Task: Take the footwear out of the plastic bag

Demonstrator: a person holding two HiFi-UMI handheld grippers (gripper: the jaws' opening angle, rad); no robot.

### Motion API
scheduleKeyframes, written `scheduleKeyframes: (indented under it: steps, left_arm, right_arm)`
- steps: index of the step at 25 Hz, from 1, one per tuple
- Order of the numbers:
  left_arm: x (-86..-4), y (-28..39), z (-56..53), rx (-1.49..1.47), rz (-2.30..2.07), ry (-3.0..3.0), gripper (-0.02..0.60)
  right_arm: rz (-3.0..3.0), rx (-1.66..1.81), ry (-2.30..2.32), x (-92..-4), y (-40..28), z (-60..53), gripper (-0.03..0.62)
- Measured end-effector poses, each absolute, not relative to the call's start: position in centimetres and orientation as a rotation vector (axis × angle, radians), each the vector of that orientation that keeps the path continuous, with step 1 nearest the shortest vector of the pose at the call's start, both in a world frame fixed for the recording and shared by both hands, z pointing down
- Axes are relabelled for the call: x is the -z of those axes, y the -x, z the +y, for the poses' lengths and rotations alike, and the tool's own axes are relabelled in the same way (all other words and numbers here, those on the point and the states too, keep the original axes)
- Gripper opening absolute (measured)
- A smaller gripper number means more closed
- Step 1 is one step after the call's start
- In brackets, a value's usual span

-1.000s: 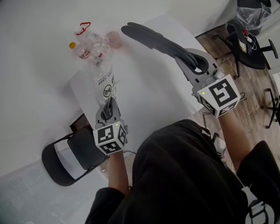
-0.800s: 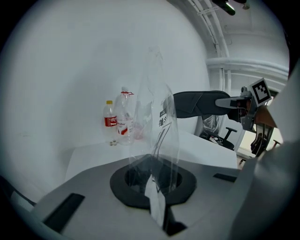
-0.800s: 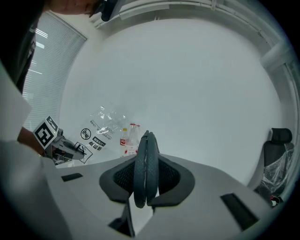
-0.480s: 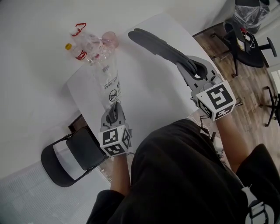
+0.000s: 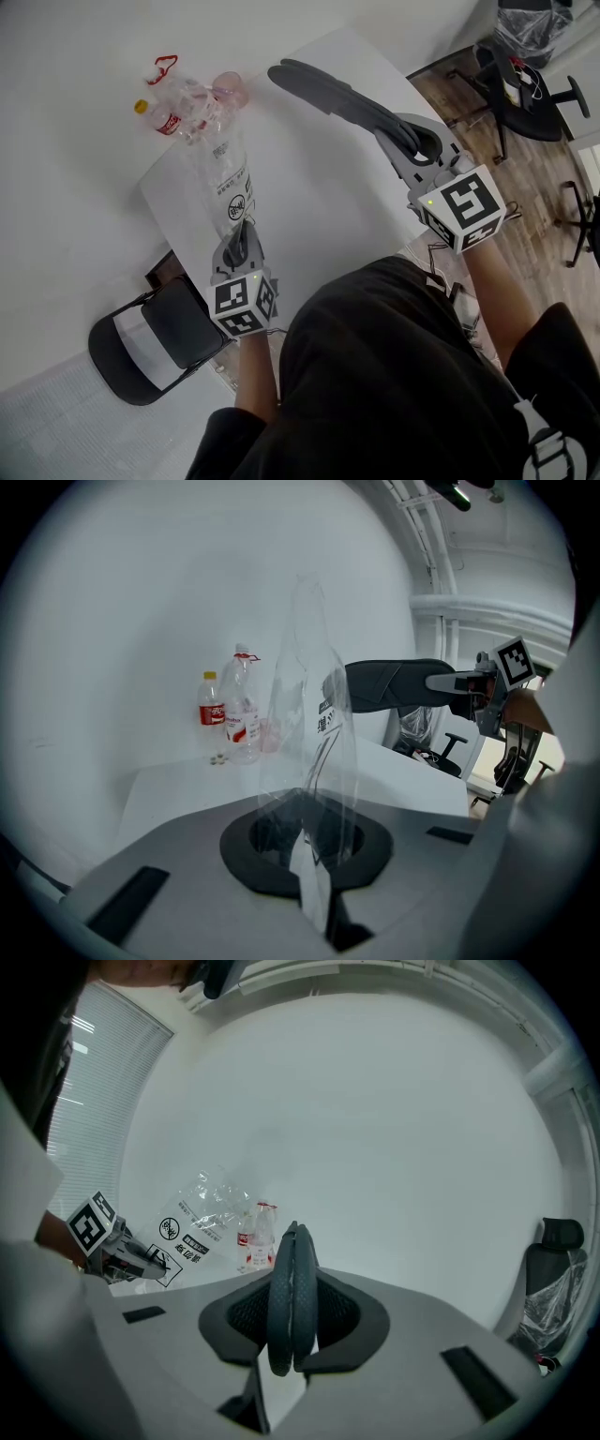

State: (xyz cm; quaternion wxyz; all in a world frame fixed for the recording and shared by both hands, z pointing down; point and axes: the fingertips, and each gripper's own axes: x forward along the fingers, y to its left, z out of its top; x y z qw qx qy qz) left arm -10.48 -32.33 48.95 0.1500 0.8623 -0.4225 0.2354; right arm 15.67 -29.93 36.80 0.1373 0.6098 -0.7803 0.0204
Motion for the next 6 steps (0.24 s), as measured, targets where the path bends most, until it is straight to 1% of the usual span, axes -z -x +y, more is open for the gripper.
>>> scheduleKeyframes:
  steps: [6]
  left_arm:
    - [-48.81,10.18,-32.72,-0.674,-1.213,-2.483,0.023]
  right_arm:
    - [-2.259,-0.059,-1.768,-36.54,-15.79,-30.40,0.077]
